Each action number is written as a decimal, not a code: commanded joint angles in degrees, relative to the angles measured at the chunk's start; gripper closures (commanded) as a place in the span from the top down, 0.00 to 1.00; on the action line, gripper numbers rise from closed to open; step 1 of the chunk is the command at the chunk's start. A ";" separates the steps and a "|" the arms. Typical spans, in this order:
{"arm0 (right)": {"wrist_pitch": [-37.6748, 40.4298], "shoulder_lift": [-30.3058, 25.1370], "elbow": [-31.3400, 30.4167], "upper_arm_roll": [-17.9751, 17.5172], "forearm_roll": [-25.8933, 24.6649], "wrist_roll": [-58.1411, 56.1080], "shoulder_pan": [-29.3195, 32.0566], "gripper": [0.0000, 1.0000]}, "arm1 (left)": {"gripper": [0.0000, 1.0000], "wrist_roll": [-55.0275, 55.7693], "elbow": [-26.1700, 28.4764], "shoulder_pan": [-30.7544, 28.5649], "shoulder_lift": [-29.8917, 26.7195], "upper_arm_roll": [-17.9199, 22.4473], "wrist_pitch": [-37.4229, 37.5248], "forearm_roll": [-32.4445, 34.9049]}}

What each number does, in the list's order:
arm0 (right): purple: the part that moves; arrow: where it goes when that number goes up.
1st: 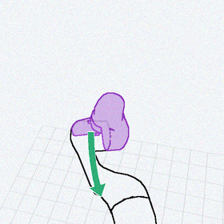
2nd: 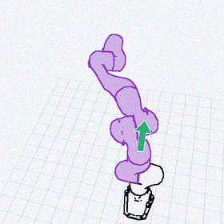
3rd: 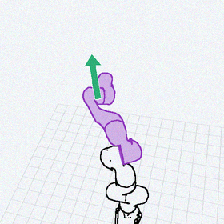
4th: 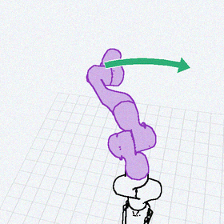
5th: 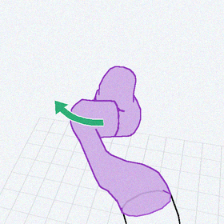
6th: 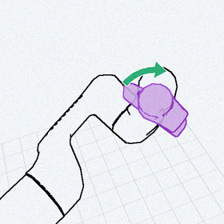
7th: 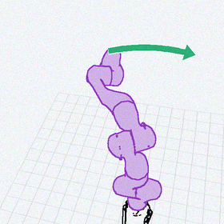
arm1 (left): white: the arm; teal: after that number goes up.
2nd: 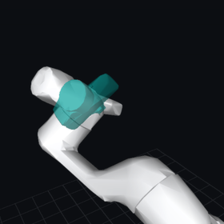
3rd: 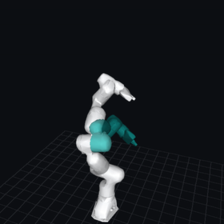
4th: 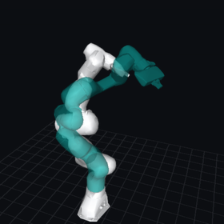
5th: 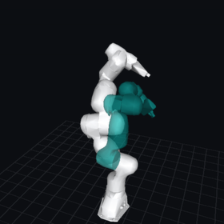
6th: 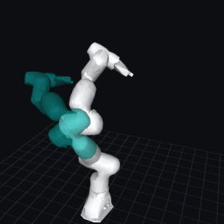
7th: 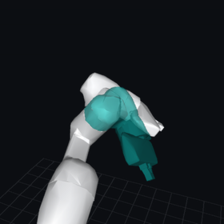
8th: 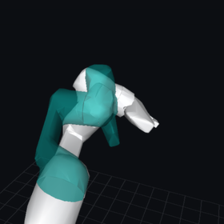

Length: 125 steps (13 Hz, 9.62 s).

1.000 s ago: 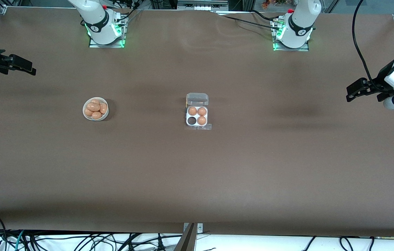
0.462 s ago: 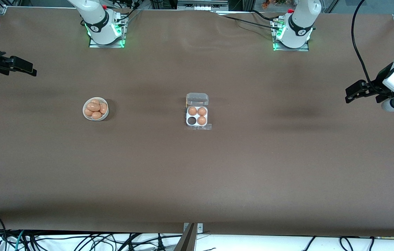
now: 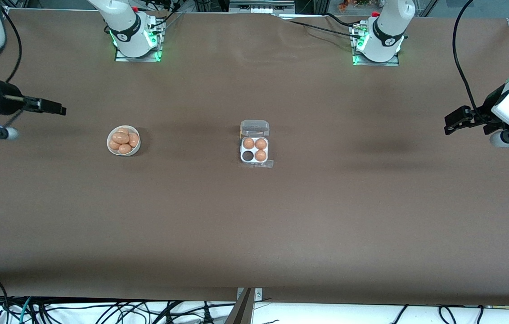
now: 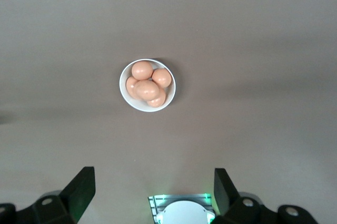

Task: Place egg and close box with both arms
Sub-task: 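Move the right gripper toward the white bowl of eggs, then lower the right gripper into the bowl and grasp a brown egg, then lift the egg out of the bowl with the right gripper, then carry the egg with the right gripper over the clear carton, then lower the egg into the empty carton slot and open the right gripper, then raise the right gripper while the left gripper reaches the carton lid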

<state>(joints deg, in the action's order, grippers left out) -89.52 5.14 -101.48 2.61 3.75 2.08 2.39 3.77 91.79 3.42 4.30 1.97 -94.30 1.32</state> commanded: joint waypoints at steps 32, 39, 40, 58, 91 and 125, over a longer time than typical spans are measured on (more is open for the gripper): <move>-32.56 13.76 -22.71 -2.34 12.51 3.10 -0.29 0.79 | 1.00 0.63 -1.17 0.01 1.33 -0.12 0.16 0.27; -32.39 13.67 -22.89 -2.52 12.51 3.01 -0.29 0.21 | 1.00 0.71 -1.26 0.01 1.33 -0.48 0.16 0.27; -32.12 13.50 -22.71 -2.52 12.42 3.01 -0.29 0.10 | 1.00 0.71 -1.26 0.01 1.33 -0.48 0.16 0.27; -4.97 1.82 0.48 -3.83 -0.57 7.92 -0.29 0.00 | 1.00 0.80 -1.44 -0.08 1.33 -1.27 0.16 0.27; -20.33 34.32 28.53 -8.32 -1.29 54.25 -34.03 0.00 | 1.00 0.80 -2.49 0.27 4.05 -1.27 -0.01 0.27; -26.86 40.93 25.54 -7.09 -3.84 59.97 -41.16 1.00 | 0.97 3.17 -4.07 11.51 12.13 -1.71 -0.27 -11.68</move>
<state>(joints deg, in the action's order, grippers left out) -118.08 47.52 -75.90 -4.65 0.21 61.52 -39.00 6.30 89.90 13.10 14.83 -0.14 -95.12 -9.00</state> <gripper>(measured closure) 0.000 0.000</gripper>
